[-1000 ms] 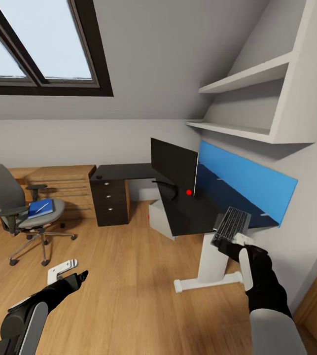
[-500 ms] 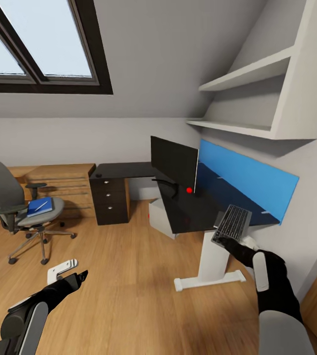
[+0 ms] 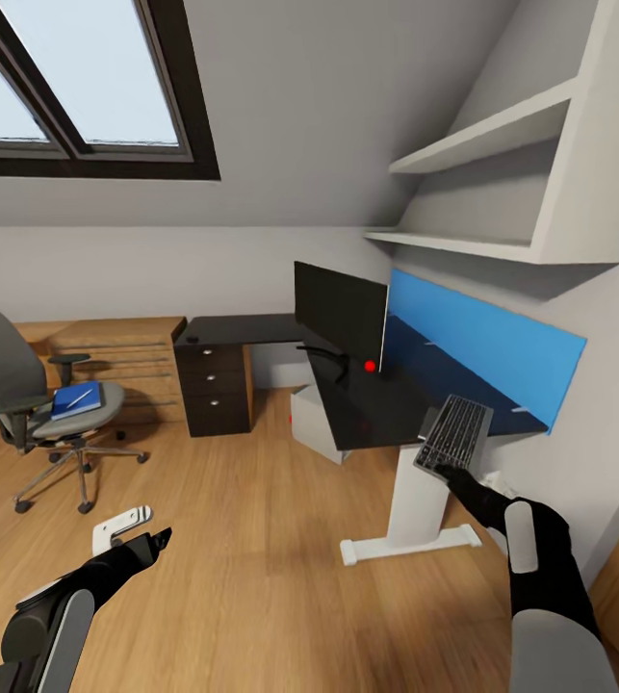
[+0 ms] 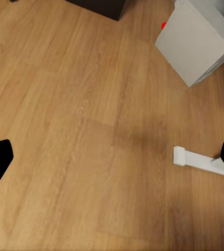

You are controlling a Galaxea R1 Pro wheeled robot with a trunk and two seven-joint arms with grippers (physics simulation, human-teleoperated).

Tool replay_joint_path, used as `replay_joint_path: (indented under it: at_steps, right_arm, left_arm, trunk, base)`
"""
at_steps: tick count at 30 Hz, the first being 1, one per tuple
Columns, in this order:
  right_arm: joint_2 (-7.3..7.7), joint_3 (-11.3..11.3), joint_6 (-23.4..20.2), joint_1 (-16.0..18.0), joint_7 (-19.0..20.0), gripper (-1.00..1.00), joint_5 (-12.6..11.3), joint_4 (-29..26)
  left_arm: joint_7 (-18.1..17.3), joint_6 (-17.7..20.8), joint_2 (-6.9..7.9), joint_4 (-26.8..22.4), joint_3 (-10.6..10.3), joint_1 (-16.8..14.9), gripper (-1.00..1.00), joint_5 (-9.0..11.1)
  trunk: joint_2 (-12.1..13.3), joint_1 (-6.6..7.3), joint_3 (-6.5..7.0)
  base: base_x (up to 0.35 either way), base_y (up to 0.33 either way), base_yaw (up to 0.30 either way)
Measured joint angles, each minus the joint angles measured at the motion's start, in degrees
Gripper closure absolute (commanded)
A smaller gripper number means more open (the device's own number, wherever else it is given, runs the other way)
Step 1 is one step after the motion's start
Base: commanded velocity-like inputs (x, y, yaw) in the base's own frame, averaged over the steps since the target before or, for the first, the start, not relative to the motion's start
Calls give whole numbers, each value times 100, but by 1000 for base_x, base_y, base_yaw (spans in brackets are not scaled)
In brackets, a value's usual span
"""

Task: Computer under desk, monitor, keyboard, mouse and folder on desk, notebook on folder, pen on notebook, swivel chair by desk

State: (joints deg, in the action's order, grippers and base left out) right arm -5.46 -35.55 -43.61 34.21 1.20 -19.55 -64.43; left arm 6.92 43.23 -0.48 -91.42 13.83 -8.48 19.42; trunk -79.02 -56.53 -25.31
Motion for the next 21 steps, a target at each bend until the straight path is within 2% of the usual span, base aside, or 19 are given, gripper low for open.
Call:
replay_joint_path:
  at_steps: [2, 3, 4, 5, 6, 8, 9, 11, 12, 16, 21]
  right_arm:
    - [26, -29, 18, 0, 0, -100, -127, 9]
    - [56, -47, 30, 0, 0, -100, -316, 16]
    - [145, -69, 45, 0, -3, -100, -996, 25]
    - [172, -71, 47, 0, -5, -100, -1161, 32]
    - [228, -77, 50, 0, -13, -100, -1434, 54]
    - [290, -81, 50, 0, -22, -100, -1652, 113]
    - [376, -84, 53, -4, -25, -100, -1831, 312]
    - [443, -86, 60, -9, -22, -100, -1914, 526]
    - [561, -88, 82, -12, -15, -100, -1973, 857]
    - [749, -67, 154, -16, -7, -100, -2073, 1263]
    - [759, -65, 442, -16, 21, -100, -2326, 1328]
  left_arm:
    - [0, 0, -4, 0, 0, 0, -100, 0]
    - [0, 3, -6, 0, 0, 0, -100, 0]
    - [0, 10, -9, 0, 0, 0, -100, 0]
    - [0, 11, -9, 0, 0, 0, -100, 0]
    - [0, 14, -9, 0, 0, 0, -100, 0]
    - [0, 15, -10, 0, 0, 0, -100, 0]
    - [0, 16, -10, 0, 0, 0, -100, 0]
    - [0, 17, -10, 0, 0, 0, -100, 0]
    - [0, 17, -10, 0, 0, 0, -100, 0]
    - [0, 17, -10, 0, 0, 0, -100, 0]
    - [0, 17, -9, 0, 0, 0, -100, 0]
  trunk:
    - [-80, -44, -36]
    - [-120, -66, -54]
    - [-161, -88, -72]
    - [-201, -110, -90]
    - [-241, -132, -108]
    - [-321, -176, -144]
    - [-361, -198, -162]
    - [-441, -242, -198]
    - [-481, -264, -216]
    - [-642, -352, -288]
    - [-843, -461, -377]
  base:
    - [0, 0, 0]
    - [0, 0, 0]
    - [0, 0, 0]
    - [0, 0, 0]
    - [0, 0, 0]
    - [0, 0, 0]
    - [0, 0, 0]
    - [0, 0, 0]
    - [0, 0, 0]
    - [0, 0, 0]
    - [0, 0, 0]
